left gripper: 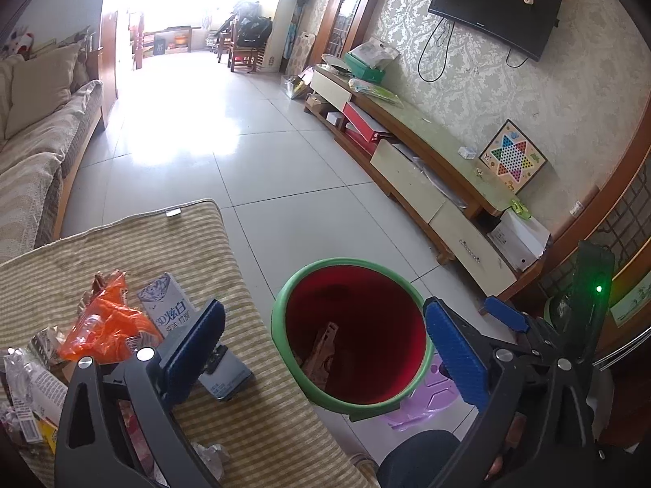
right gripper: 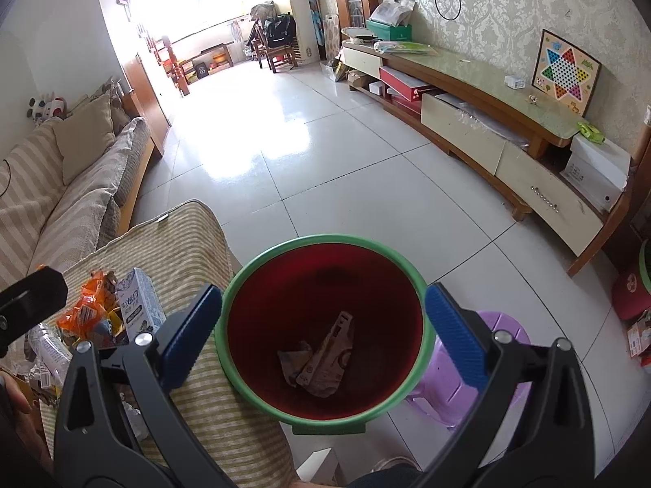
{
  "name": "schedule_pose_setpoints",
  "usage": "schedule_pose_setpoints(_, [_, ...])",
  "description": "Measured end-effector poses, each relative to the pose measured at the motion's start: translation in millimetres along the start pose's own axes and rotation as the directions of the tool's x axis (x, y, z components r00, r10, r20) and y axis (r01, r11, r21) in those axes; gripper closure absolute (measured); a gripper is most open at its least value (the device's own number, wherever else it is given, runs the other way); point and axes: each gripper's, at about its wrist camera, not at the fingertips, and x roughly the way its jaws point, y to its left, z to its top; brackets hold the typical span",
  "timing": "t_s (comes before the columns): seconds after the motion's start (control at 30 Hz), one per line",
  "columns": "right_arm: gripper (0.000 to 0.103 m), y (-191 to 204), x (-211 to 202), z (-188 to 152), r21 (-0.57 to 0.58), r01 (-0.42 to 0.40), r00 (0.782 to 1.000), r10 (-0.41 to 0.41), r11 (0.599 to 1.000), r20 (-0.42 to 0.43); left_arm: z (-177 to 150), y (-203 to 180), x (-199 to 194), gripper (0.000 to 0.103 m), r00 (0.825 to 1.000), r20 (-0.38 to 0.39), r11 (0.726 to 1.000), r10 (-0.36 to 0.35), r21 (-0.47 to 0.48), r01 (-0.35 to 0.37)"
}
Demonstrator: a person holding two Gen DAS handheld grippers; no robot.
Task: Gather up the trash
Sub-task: 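Open both tools to drop the wrapper and box into the bucket, then move both tools back over the table toward the crumpled trash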
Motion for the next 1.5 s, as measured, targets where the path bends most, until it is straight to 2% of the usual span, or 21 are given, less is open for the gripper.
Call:
schedule_pose_setpoints(0.13, [0.005,10.9,-14.0,-7.7,-0.005,0.01,1.0,-0.01,1.0,0.012,-8.3,11.9,-21.7,0.008,1.0,0.009,1.0,0.03,-0.001,-0.03])
schedule_pose_setpoints(0.23, [0.005,20.3,-26.5,-14.6,0.0,0.011,1.0,-0.011,1.0,0.018,-19.9,22.2,-37.9,0.008,1.0,0.012,1.0,0.025,0.009,-0.026])
schedule_pose_setpoints(0.3, [0.005,29.4,-34.7,-19.0,-0.003,0.014,1.0,-0.014,1.0,0.017,-28.5,28.2,-49.6,0.008,0.998,0.016,0.998,0.054,0.025,-0.055])
schedule_pose_setpoints(0.4, [0.005,50.1,-47.7,-27.5,-0.032,0.006,1.0,-0.005,0.999,0.023,-41.3,42.1,-68.4,0.008,0.997,0.01,0.996,0.081,0.039,-0.081])
schedule_pose_setpoints(0.57, [0.005,90.4,-66.4,-40.9,-0.1,-0.032,0.999,0.036,0.994,0.036,-64.6,74.0,-102.0,0.008,0.993,0.016,0.993,0.118,0.002,-0.118])
schedule_pose_setpoints(0.8, [0.005,141.3,-82.6,-55.0,-0.195,-0.08,0.994,0.093,0.978,0.057,-99.6,121.7,-149.8,0.008,0.968,0.081,0.971,0.239,-0.042,-0.236])
schedule_pose_setpoints(0.87, [0.005,152.5,-83.3,-61.5,-0.216,-0.125,0.988,0.141,0.968,0.059,-107.8,138.9,-161.1,0.008,0.96,0.096,0.963,0.265,-0.072,-0.259])
schedule_pose_setpoints(0.97, [0.005,168.0,-83.3,-70.8,-0.251,-0.164,0.981,0.184,0.954,0.059,-120.6,164.7,-172.5,0.008,0.951,0.082,0.951,0.297,-0.113,-0.287])
schedule_pose_setpoints(1.03, [0.005,180.9,-81.8,-78.1,-0.29,-0.178,0.98,0.197,0.94,0.039,-129.1,182.5,-180.3,0.008,0.95,0.075,0.946,0.304,-0.141,-0.292])
schedule_pose_setpoints(1.2, [0.005,209.5,-65.3,-100.3,-0.347,-0.25,0.968,0.229,0.904,-0.1,-147.1,223.9,-188.3,0.008,0.943,0.043,0.924,0.331,-0.218,-0.314])
schedule_pose_setpoints(1.33, [0.005,223.5,-55.6,-119.4,-0.39,-0.241,0.969,0.203,0.889,-0.138,-159.4,252.5,-189.1,0.008,0.936,0.029,0.903,0.352,-0.275,-0.331])
schedule_pose_setpoints(1.5, [0.005,230.0,-45.2,-134.2,-0.407,-0.245,0.966,0.189,0.88,-0.173,-164.4,277.6,-182.1,0.008,0.935,-0.001,0.89,0.355,-0.306,-0.338])
